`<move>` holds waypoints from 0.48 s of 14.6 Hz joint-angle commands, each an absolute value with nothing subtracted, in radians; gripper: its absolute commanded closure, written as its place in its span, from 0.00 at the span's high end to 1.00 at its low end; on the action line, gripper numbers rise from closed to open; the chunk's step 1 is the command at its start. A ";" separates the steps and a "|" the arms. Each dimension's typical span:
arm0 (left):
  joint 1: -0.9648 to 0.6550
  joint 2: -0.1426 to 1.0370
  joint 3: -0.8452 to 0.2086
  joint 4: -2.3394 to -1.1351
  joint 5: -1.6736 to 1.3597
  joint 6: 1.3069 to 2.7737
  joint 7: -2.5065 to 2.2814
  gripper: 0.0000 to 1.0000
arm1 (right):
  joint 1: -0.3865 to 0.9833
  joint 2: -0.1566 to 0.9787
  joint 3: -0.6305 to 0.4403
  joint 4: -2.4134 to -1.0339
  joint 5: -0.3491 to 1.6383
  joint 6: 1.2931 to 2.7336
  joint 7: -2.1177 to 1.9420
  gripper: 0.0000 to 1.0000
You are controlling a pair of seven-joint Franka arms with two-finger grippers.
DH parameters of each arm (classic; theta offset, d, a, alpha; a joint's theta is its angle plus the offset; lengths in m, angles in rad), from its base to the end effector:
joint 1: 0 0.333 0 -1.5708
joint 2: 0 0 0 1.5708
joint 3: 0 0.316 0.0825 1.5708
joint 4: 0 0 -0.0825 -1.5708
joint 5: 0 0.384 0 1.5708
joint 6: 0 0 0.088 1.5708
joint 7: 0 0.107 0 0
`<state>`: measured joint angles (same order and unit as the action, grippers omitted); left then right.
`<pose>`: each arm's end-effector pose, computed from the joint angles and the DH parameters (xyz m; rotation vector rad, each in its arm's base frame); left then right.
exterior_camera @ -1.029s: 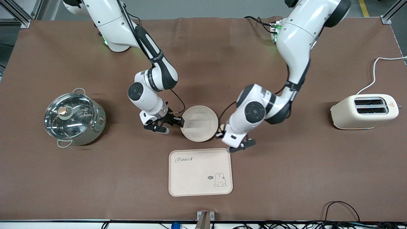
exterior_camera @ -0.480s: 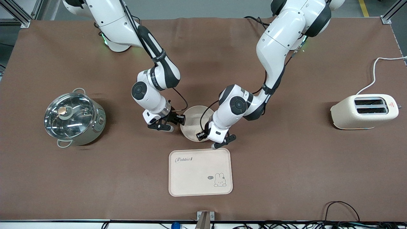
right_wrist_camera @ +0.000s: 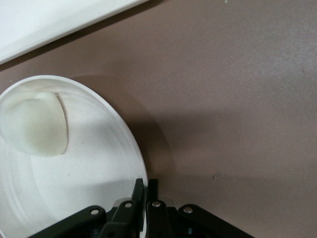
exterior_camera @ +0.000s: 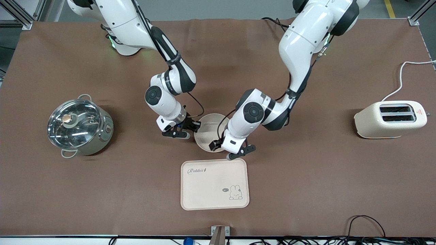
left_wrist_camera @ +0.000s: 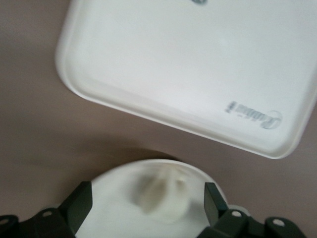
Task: Place bun in plate and plate on tray
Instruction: 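Lower the bun onto the white plate and open the left gripper, then carry the plate onto the tray with the right gripper while the left gripper withdraws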
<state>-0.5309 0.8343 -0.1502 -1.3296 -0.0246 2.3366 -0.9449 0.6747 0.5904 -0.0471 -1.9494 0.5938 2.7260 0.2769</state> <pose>0.6072 -0.4564 0.2525 2.8821 0.4919 0.0481 0.5224 0.3547 0.1882 -2.8150 0.2291 -0.0736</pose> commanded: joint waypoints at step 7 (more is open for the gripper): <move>-0.190 0.413 -0.150 -1.401 0.067 1.870 -0.284 1.00 | 0.617 0.731 -0.051 -1.648 0.623 2.715 0.244 0.00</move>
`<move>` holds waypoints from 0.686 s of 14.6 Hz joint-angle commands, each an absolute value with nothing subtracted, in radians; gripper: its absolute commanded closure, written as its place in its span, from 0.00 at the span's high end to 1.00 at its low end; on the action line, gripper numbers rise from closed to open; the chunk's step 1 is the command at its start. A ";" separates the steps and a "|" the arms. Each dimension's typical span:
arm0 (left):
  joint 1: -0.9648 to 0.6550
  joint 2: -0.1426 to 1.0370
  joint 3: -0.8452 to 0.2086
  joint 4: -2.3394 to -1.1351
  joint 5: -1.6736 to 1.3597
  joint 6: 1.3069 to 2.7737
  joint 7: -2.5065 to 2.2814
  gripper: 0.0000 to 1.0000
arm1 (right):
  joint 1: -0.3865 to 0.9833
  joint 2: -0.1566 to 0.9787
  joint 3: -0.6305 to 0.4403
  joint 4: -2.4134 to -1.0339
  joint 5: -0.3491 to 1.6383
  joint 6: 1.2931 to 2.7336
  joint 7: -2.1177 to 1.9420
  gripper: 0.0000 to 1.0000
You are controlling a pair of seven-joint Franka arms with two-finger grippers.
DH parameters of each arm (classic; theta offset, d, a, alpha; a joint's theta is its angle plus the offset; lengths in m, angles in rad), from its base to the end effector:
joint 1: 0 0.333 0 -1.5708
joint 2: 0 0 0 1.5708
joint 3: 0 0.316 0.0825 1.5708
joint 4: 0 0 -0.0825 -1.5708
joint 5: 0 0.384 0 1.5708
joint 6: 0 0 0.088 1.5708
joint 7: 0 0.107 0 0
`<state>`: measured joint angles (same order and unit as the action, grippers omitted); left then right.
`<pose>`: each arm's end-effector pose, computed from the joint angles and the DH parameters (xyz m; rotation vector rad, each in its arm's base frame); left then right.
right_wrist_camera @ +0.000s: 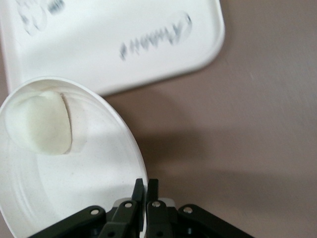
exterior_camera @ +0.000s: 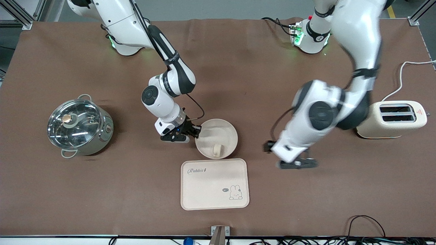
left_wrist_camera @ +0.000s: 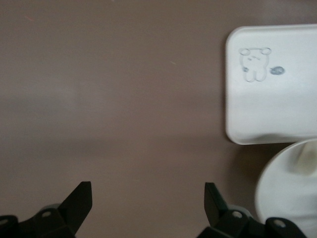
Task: Place bun in plate and plate on tray
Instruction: 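Carry the plate onto the tray with the right gripper while the left gripper withdraws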
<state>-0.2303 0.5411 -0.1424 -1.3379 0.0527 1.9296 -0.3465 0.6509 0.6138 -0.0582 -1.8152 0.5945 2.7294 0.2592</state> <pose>0.6768 -0.2380 0.4239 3.0997 -0.0329 0.0687 0.5689 0.3620 0.2281 -2.7436 0.2232 -0.2119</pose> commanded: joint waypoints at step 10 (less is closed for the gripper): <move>-0.097 0.078 -0.138 -1.423 0.063 1.546 -0.044 1.00 | 0.491 0.994 -0.052 -1.200 0.617 2.550 0.304 0.00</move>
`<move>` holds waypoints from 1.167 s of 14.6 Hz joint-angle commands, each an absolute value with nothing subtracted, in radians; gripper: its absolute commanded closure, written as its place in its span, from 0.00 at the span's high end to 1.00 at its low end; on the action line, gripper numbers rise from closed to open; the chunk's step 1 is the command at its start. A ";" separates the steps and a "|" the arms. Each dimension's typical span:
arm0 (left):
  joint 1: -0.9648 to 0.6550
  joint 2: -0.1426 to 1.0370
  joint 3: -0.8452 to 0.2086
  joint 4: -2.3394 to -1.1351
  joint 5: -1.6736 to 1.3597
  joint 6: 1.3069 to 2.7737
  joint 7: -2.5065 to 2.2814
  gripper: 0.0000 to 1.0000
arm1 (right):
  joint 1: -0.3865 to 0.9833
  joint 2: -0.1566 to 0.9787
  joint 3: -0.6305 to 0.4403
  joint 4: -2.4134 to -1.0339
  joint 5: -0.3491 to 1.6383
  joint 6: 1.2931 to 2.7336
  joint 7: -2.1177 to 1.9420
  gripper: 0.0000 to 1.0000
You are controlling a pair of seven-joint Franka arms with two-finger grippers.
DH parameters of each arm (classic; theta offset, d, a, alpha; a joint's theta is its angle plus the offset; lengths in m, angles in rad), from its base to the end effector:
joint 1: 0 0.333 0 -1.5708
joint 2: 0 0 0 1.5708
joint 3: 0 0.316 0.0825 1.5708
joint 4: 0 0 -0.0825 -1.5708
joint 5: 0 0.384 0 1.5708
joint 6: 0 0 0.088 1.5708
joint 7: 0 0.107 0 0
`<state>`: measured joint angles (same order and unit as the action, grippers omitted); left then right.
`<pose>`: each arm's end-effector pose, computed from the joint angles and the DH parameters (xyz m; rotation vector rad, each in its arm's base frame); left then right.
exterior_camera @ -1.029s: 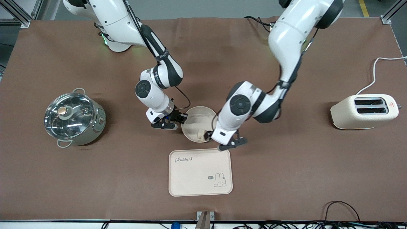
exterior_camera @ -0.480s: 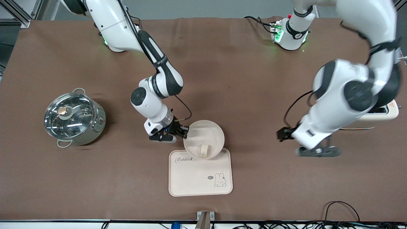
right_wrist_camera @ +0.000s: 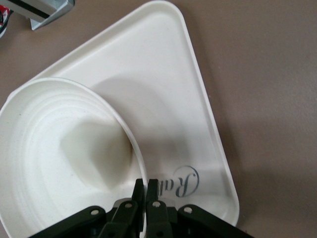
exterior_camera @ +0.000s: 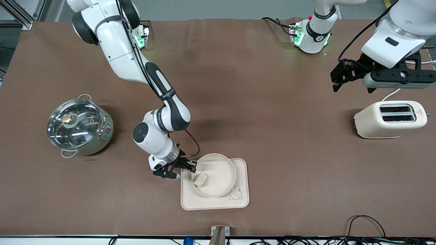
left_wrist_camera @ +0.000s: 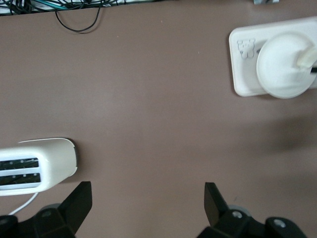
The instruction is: Place bun in plate and plate on tray
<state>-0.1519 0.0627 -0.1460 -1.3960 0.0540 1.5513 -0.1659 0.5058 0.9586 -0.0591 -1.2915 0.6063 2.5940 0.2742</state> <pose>0.5493 -0.1591 0.6702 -3.1091 0.1988 -0.1575 0.6970 0.3358 0.1976 -2.6551 0.3482 -0.2595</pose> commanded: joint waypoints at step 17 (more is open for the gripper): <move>-0.049 -0.005 -0.109 -1.490 0.005 1.540 0.043 1.00 | 0.462 0.777 -0.144 -1.305 0.461 2.193 0.272 1.00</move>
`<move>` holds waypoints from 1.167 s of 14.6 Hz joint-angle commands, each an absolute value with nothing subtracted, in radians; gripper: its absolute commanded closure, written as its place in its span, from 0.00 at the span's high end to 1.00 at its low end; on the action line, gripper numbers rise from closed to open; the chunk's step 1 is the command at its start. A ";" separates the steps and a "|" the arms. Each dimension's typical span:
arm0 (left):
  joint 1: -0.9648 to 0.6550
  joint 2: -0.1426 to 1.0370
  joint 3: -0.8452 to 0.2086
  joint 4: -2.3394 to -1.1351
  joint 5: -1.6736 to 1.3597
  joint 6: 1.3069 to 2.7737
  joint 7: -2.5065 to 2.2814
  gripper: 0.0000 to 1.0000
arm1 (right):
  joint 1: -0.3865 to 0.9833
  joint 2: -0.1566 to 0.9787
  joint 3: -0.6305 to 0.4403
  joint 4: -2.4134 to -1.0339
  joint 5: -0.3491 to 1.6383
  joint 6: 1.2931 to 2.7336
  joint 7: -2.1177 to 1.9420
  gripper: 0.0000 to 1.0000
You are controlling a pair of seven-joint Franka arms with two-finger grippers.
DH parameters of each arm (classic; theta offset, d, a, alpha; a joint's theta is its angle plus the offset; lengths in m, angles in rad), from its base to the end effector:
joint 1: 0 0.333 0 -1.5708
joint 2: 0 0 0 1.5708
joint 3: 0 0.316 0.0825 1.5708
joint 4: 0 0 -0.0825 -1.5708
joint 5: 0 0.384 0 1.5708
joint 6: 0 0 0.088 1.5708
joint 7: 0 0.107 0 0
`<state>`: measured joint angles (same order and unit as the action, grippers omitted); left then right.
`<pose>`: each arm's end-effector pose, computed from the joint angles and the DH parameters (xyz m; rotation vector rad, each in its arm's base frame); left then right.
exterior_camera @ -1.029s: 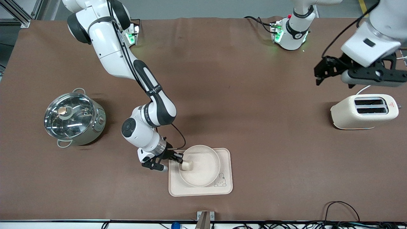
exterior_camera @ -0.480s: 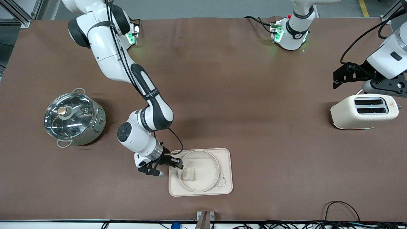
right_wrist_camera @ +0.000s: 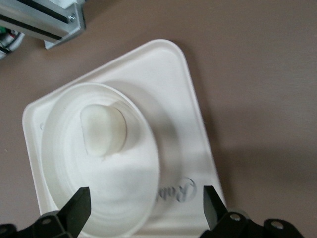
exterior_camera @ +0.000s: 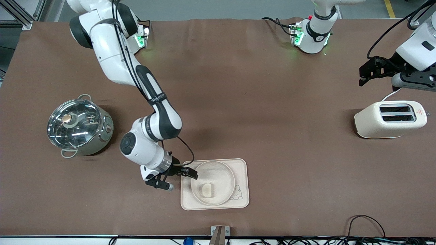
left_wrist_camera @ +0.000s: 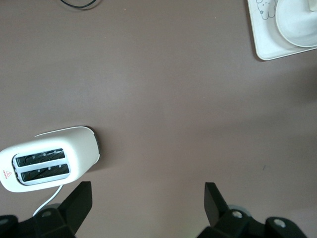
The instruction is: Place bun in plate and plate on tray
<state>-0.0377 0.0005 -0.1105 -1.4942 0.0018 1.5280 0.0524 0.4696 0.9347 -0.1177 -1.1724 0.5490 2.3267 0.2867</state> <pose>0.5448 -0.0811 0.6564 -3.1252 0.3143 -0.0524 0.7239 0.3068 0.2481 -2.7205 0.2877 -0.1408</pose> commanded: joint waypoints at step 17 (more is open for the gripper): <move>-0.035 0.002 -0.124 -1.482 -0.008 1.557 -0.069 1.00 | 0.026 -0.271 -0.048 -1.828 0.000 1.551 0.107 1.00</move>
